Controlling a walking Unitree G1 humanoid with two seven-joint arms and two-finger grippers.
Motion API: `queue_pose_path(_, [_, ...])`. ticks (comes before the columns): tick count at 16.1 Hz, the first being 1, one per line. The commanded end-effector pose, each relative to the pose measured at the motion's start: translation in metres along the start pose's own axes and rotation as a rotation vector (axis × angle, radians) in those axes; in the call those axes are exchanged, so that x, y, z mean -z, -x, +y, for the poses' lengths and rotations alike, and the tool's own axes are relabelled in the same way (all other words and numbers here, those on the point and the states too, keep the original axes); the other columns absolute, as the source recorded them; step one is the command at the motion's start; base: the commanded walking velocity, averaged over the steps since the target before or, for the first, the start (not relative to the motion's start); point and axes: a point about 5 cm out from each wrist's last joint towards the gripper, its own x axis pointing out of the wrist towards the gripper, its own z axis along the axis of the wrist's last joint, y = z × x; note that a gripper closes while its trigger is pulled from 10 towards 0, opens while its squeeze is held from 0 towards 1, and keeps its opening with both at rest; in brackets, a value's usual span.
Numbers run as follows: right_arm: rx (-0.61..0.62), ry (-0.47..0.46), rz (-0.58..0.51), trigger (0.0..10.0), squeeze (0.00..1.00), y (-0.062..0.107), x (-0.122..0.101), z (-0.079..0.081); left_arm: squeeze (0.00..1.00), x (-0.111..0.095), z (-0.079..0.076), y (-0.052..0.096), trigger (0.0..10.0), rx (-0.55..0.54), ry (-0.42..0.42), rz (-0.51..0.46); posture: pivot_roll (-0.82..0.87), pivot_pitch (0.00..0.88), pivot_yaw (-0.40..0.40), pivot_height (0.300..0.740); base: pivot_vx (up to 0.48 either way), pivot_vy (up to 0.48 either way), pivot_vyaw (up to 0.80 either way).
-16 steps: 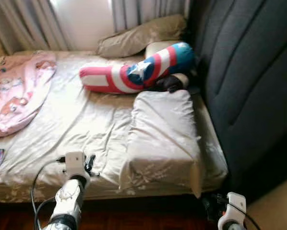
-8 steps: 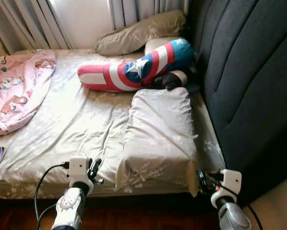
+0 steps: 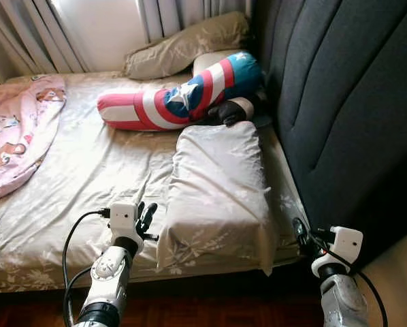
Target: Clean up the room
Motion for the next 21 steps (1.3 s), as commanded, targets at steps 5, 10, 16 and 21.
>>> queue_pose_path(5, [-0.035,0.013,-0.030,10.0,0.00,-0.009,-0.016,0.001,0.00,-0.006,-0.002,-0.006,10.0,-0.040,0.033,-0.012,-0.09,0.042,0.010,0.740,0.000,0.000,0.00])
queue_pose_path(10, [-0.030,0.000,-0.059,10.0,0.00,-0.010,-0.027,-0.003,0.00,-0.007,-0.008,0.001,10.0,-0.041,0.037,-0.036,-0.07,0.061,-0.004,0.740,0.000,0.000,0.00])
queue_pose_path(16, [-0.074,-0.017,-0.065,10.0,0.00,-0.009,-0.027,0.011,0.00,-0.008,-0.006,0.012,10.0,-0.052,0.047,-0.044,-0.04,0.060,-0.006,0.740,0.000,0.000,0.00])
queue_pose_path(21, [-0.086,-0.011,-0.021,10.0,0.00,0.002,-0.016,0.013,0.00,-0.007,-0.004,0.025,10.0,-0.065,0.049,-0.034,0.01,0.114,-0.024,0.740,0.000,0.074,0.00])
